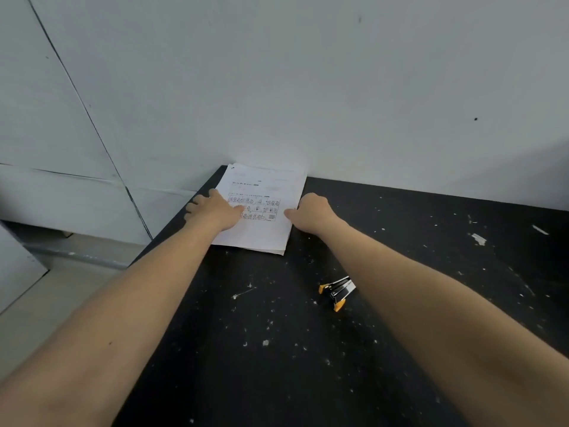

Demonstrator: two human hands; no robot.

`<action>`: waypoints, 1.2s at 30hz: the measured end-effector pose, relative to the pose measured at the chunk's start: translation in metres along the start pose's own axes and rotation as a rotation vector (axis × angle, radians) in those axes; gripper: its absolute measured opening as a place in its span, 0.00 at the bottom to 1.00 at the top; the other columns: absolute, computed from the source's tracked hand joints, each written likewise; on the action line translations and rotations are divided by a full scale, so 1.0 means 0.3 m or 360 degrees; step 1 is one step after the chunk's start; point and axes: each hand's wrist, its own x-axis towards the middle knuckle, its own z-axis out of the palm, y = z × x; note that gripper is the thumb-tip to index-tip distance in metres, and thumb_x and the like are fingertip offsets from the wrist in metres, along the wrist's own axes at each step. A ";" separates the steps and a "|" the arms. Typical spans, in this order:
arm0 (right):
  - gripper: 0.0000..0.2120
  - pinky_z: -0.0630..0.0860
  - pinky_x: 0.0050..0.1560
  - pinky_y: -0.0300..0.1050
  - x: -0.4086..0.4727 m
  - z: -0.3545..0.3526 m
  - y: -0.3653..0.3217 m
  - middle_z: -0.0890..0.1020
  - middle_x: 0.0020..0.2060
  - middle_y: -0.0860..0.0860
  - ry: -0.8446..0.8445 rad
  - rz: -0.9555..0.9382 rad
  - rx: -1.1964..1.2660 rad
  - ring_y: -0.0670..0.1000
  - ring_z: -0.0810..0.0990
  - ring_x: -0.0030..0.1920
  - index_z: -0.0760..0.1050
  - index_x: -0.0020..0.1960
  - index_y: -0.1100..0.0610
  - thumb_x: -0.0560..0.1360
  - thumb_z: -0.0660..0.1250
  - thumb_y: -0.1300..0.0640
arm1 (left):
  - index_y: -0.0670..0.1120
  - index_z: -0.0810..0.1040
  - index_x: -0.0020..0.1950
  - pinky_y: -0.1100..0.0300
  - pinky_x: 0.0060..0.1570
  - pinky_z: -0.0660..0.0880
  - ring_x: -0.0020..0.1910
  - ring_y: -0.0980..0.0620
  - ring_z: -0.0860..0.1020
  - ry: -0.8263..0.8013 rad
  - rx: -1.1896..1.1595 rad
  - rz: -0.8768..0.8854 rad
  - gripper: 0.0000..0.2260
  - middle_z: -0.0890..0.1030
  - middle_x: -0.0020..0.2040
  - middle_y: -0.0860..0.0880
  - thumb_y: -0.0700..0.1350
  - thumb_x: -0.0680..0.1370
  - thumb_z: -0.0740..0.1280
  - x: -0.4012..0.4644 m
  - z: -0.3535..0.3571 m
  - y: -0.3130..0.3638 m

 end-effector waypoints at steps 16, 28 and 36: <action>0.07 0.77 0.47 0.47 0.029 0.043 0.008 0.80 0.48 0.54 -0.0061 0.0151 0.0243 0.55 0.78 0.46 0.77 0.53 0.61 0.78 0.68 0.58 | 0.36 0.80 0.58 0.49 0.59 0.78 0.56 0.40 0.80 -0.0182 -0.0658 -0.0078 0.15 0.82 0.58 0.39 0.42 0.75 0.76 0.078 -0.024 -0.051; 0.34 0.74 0.60 0.54 -0.101 -0.119 0.084 0.77 0.64 0.50 -0.0125 0.0175 0.0956 0.53 0.75 0.60 0.68 0.73 0.57 0.74 0.77 0.44 | 0.49 0.74 0.70 0.50 0.63 0.74 0.60 0.50 0.79 -0.0063 -0.1314 0.0646 0.16 0.81 0.60 0.54 0.40 0.83 0.66 -0.147 -0.139 -0.029; 0.17 0.85 0.52 0.51 -0.371 -0.460 0.178 0.86 0.59 0.58 0.0229 -0.0372 0.1817 0.58 0.86 0.57 0.78 0.65 0.63 0.78 0.73 0.59 | 0.51 0.79 0.59 0.48 0.59 0.79 0.57 0.48 0.84 -0.0247 -0.1810 0.1000 0.14 0.85 0.56 0.51 0.35 0.79 0.70 -0.451 -0.257 0.201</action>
